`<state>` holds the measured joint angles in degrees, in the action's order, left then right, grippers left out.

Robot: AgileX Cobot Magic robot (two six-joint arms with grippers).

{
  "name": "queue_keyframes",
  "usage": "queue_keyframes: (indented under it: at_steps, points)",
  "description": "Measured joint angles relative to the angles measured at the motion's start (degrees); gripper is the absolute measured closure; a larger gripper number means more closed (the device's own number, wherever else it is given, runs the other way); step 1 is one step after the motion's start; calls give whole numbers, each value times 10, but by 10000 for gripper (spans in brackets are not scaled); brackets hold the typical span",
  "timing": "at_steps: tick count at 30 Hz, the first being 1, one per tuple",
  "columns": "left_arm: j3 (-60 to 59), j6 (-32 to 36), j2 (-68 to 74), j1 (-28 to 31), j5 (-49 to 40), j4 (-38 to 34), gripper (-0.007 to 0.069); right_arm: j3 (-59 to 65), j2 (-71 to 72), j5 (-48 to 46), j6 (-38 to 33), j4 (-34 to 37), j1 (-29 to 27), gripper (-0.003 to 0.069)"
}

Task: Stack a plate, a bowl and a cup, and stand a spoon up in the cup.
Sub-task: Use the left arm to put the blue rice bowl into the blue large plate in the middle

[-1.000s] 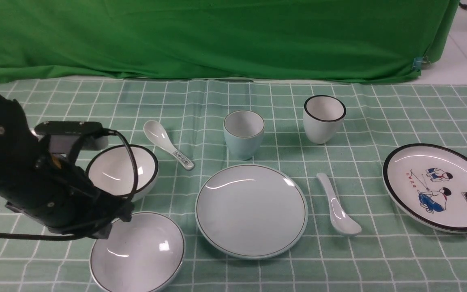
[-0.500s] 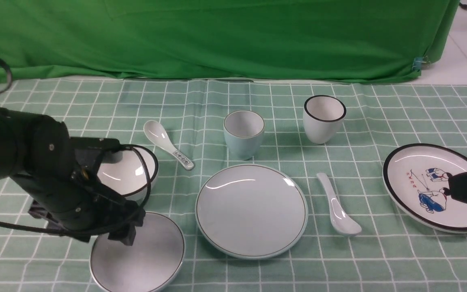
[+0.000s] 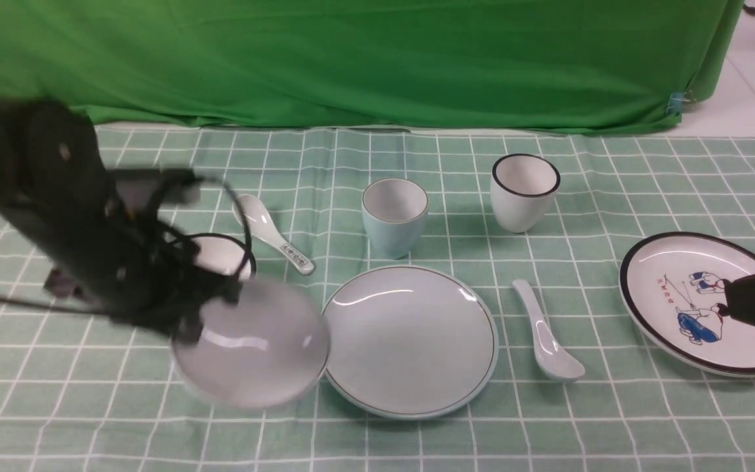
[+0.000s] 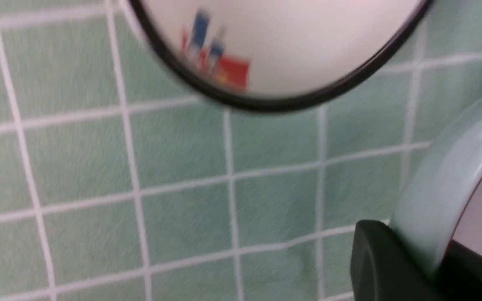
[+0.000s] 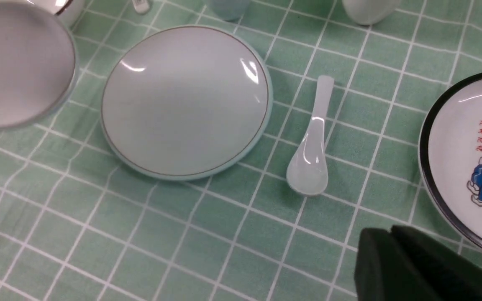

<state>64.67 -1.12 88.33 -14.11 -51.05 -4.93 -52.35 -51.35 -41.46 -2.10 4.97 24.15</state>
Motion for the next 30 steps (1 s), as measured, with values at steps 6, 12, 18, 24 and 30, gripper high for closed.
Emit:
queue_keyframes:
  at_steps: [6, 12, 18, 24, 30]
  points:
    - [127, 18, 57, -67, 4, -38, 603, 0, -9, 0, -1, -8, 0, 590]
    - [174, 20, 184, -123, 13, -49, 603, 0, -10, -3, -1, -9, 0, 582]
    - [177, 20, 237, -128, 27, -53, 603, 0, -10, -5, -3, -9, 0, 572]
    - [178, 21, 245, -128, 37, -52, 592, 0, -10, -5, -3, -10, 0, 571]
    - [179, 24, 245, -128, 70, -52, 473, 0, -10, -5, -3, -10, 0, 567]
